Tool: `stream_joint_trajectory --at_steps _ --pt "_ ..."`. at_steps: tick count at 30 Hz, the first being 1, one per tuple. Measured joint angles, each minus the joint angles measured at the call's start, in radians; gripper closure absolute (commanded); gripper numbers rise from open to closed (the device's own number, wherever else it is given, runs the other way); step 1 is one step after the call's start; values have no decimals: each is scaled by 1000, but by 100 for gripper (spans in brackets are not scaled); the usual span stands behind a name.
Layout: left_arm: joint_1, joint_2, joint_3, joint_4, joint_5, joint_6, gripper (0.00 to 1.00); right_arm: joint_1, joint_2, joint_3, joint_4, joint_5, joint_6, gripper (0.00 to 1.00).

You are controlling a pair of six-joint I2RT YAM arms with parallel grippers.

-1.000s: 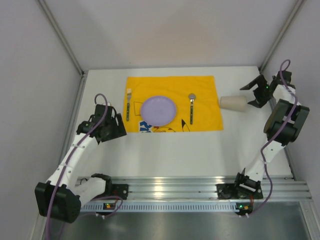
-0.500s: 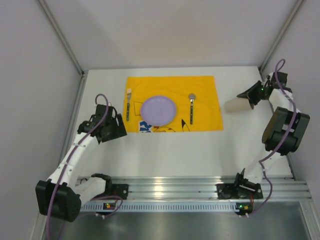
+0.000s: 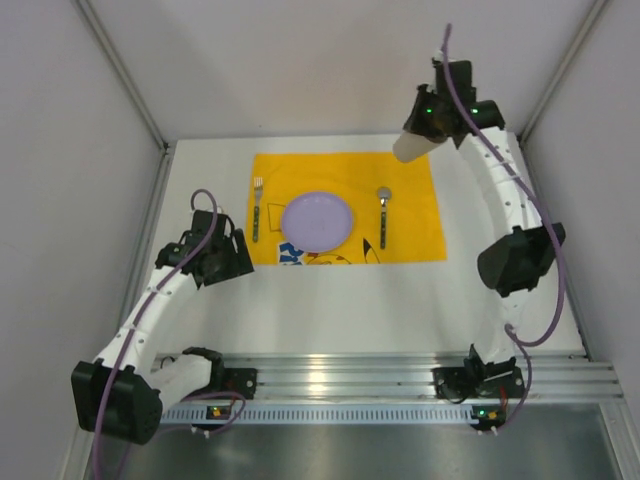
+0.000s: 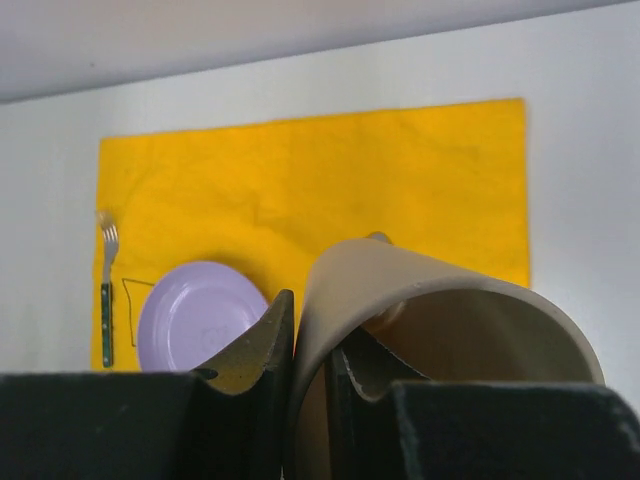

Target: Set the dinner table for one person

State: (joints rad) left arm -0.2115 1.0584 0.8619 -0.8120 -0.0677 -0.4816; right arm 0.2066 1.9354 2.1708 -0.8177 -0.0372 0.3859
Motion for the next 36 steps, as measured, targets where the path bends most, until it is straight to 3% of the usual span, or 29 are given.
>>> stream_joint_trajectory --at_steps 4,11,18,25,28,29,31,36 --pt "-1 -5 0 0 0 -1 27 128 131 80 -47 132 -31 100" --pt "-1 -53 -2 1 -11 -7 26 151 452 243 -141 366 -64 100" --pt "-1 -61 -2 1 -27 -14 27 156 479 246 -139 490 -96 100" --pt "-1 -55 -2 1 -27 -14 27 151 461 117 -41 469 -69 100" --pt "-1 -43 -2 0 -27 -15 27 147 459 100 -18 447 -49 86" --pt "-1 -40 -2 0 -27 -14 27 145 458 100 -9 438 -41 70" --pt "-1 -39 -2 0 -27 -14 27 142 457 93 1 435 -29 52" --pt "-13 -39 -2 0 -27 -15 27 138 412 20 31 435 -16 35"
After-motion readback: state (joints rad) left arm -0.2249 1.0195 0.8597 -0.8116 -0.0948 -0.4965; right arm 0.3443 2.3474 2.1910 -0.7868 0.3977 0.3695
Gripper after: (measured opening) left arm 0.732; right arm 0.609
